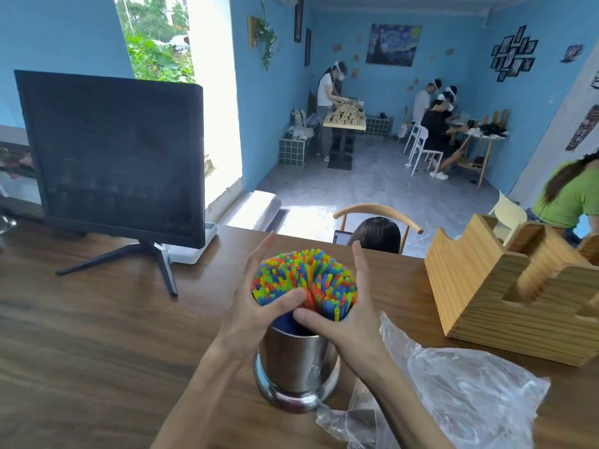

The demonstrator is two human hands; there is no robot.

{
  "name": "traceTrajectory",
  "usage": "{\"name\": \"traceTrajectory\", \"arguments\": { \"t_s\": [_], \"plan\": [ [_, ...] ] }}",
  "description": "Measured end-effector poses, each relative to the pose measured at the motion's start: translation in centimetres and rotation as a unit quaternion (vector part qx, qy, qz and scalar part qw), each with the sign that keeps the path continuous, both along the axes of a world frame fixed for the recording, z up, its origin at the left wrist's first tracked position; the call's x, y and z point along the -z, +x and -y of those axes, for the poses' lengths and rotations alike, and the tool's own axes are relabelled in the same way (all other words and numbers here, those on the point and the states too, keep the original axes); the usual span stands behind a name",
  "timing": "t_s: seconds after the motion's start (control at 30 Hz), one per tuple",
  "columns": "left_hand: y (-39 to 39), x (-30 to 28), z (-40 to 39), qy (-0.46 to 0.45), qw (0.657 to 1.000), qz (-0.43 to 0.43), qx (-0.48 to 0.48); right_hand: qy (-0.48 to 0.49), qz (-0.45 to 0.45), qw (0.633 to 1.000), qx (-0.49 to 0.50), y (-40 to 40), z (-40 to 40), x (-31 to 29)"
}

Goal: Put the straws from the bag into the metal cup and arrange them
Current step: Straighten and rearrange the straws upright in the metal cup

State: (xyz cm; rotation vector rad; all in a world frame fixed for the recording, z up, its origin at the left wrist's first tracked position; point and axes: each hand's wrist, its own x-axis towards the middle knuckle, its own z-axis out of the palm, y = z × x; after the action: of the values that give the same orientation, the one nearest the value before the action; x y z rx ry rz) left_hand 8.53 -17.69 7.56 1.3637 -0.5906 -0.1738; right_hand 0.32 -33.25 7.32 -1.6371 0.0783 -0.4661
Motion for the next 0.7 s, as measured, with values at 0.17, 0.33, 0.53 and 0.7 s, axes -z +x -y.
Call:
{"name": "traceTrajectory", "arguments": {
  "t_s": [0.17,0.33,0.53,0.7],
  "plan": [
    [1.1,0.3,1.0,-0.059,0.997,-0.027,-0.032,0.043,0.0,0.999,0.033,2.0,-0.2,-1.0],
    [2.0,0.3,1.7,-0.088,0.994,-0.034,-0.063,0.117,0.014,0.992,0.046,3.4,0.2,-1.4],
    [3.9,1.0,2.1,-0.079,0.994,-0.022,-0.068,0.161,0.023,0.986,0.05,5.0,0.5,-0.9],
    [4.5,1.5,2.3,-0.069,0.994,-0.016,-0.08,0.152,0.048,0.984,0.074,5.7,-0.5,0.1]
  ]
}}
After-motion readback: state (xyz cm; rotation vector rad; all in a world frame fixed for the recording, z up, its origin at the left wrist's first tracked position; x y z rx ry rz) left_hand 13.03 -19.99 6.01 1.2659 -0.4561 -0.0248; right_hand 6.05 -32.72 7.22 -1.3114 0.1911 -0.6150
